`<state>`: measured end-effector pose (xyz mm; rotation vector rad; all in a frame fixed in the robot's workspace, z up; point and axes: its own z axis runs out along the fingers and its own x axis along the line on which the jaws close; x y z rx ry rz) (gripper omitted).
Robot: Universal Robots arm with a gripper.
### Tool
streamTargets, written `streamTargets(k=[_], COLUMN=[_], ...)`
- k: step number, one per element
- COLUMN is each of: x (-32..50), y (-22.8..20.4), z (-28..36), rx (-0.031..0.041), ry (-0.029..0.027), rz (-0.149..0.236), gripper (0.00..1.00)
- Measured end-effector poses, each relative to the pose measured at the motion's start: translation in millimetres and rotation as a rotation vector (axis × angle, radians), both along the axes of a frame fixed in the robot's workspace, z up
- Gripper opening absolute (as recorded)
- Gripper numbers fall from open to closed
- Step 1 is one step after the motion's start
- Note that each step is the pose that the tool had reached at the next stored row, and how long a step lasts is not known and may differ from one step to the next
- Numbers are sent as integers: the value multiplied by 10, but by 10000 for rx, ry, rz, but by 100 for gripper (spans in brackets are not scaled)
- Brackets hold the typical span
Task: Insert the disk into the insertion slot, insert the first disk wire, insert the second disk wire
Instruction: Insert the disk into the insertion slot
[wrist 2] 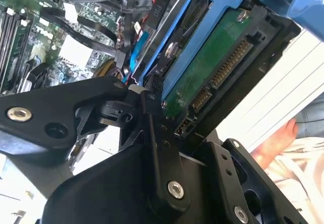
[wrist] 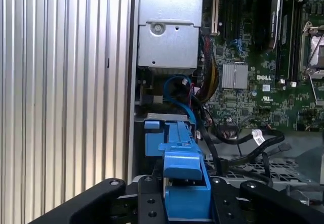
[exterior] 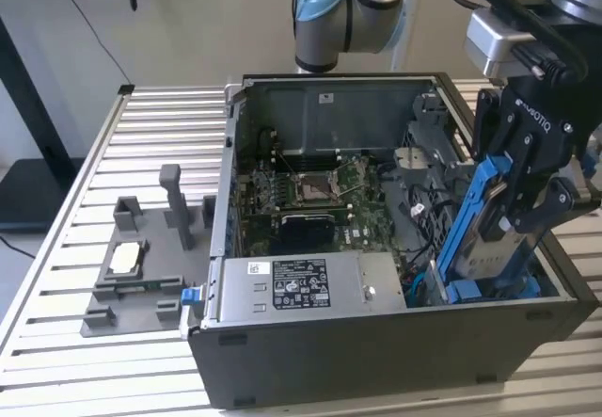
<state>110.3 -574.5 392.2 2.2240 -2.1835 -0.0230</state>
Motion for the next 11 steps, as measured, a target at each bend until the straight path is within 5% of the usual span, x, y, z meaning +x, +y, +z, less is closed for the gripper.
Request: streamTargets(k=[5,11], x=[0,0], y=[0,0], z=[-78,-82], rx=[-2,-2], ry=[1,0], rz=[0,2], gripper=[33,33])
